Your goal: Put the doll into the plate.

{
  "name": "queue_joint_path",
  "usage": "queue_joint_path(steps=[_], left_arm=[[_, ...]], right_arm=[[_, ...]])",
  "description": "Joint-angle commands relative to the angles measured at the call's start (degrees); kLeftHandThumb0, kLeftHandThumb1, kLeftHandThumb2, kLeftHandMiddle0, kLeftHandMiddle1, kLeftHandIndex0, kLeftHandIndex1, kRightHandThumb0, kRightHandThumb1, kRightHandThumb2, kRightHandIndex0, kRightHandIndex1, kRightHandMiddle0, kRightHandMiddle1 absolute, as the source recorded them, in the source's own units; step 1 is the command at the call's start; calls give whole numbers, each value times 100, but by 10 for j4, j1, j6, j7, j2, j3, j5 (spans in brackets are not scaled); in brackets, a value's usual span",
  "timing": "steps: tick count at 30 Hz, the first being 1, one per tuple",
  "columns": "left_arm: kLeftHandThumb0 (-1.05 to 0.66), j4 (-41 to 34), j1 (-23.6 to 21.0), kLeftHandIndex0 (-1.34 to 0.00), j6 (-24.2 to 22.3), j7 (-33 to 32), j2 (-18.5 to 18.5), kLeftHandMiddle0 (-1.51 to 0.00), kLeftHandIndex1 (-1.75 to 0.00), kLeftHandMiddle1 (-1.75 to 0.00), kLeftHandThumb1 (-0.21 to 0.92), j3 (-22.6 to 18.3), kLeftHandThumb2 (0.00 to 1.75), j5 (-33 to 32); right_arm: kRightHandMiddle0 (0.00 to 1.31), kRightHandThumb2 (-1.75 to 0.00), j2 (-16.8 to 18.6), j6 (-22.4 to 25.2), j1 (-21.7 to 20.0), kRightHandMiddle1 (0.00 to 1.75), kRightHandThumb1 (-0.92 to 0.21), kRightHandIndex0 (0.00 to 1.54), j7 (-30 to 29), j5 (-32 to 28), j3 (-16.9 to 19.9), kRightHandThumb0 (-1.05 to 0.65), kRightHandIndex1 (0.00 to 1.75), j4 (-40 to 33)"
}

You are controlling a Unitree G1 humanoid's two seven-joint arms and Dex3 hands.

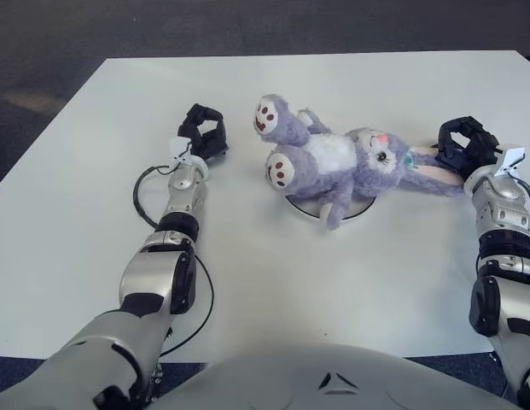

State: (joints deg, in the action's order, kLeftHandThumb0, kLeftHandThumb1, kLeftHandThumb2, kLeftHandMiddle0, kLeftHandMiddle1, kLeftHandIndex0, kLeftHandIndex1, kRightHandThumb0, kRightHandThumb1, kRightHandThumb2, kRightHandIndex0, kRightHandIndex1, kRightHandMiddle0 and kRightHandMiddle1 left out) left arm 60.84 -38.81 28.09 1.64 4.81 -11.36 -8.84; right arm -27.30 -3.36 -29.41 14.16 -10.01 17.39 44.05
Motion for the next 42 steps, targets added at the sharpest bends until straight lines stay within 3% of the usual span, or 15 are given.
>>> queue_joint_path(steps=[1,31,37,42], left_arm=[[-44,24,26,-50,-15,7,-18,-123,-175,-175,46,-9,113,-9],[-44,33,28,-52,-5,3,-21,-124,-175,-175,44,-11,116,8],[-44,32,31,-52,1,1,-24,-124,-175,-175,44,-11,117,9],[-44,25,36,-52,4,0,-30,-123,-175,-175,44,-12,117,7]], right_arm=[[32,-113,26,26,27,175,-44,58,14,4,-18,-1,160,28],[35,-123,63,23,68,175,-36,66,53,-18,-34,-1,158,-27],[41,-133,79,27,88,175,-28,71,38,-23,-34,-1,162,-67],[45,-143,103,32,101,175,-21,73,-12,-26,-20,-1,167,-101]])
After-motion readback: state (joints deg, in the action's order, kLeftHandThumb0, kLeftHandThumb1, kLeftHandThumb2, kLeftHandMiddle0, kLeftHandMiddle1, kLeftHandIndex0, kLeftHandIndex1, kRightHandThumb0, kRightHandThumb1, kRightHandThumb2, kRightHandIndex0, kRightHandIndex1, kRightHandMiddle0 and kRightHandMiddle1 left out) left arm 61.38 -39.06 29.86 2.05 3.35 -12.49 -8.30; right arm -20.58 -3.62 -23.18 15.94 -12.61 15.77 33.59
